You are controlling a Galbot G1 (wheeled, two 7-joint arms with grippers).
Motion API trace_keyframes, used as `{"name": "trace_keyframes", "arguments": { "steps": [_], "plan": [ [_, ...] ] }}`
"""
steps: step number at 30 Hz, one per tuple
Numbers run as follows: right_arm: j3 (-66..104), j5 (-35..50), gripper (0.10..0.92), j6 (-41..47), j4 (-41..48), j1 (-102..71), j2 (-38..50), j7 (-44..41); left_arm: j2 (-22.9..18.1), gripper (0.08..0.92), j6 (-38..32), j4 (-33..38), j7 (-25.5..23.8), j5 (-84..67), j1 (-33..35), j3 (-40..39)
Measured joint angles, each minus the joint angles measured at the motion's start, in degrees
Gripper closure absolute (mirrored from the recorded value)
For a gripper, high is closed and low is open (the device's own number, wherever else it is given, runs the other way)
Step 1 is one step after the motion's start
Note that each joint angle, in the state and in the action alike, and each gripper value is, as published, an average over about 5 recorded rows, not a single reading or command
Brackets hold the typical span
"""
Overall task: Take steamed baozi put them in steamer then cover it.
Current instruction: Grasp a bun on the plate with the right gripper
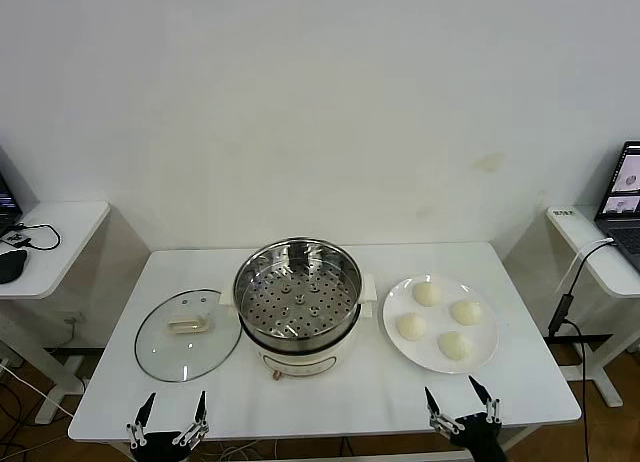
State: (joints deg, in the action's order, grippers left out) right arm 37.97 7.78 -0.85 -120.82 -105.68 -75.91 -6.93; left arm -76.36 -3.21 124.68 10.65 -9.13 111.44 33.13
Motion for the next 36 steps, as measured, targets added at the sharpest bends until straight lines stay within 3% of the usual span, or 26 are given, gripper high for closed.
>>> {"name": "trace_keyframes", "arguments": {
  "steps": [10,18,27,36],
  "plan": [
    [4.5,-7.3,0.203,3.1,0.4,3.8,3.1,0.6,0.5,0.177,5.7,0.8,-0.4,1.6,-2.3,0.8],
    [7.8,-15.0,0.203,7.4,3.8,11.0,11.0,-3.1,1.0,0.177,8.1,0.7,-2.7,4.2,-4.6,2.4],
    [3.0,-21.2,0.203,9.5,13.4,26.2,25.1,-13.8,0.6,0.177,8.8,1.8,-4.1,7.1,-6.1,3.1],
    [-16.2,-23.2,0.203,7.8,27.3,51.2,36.7,-28.3,0.6,0.177,8.9,2.7,-4.8,8.6,-6.5,4.0]
  ]
}}
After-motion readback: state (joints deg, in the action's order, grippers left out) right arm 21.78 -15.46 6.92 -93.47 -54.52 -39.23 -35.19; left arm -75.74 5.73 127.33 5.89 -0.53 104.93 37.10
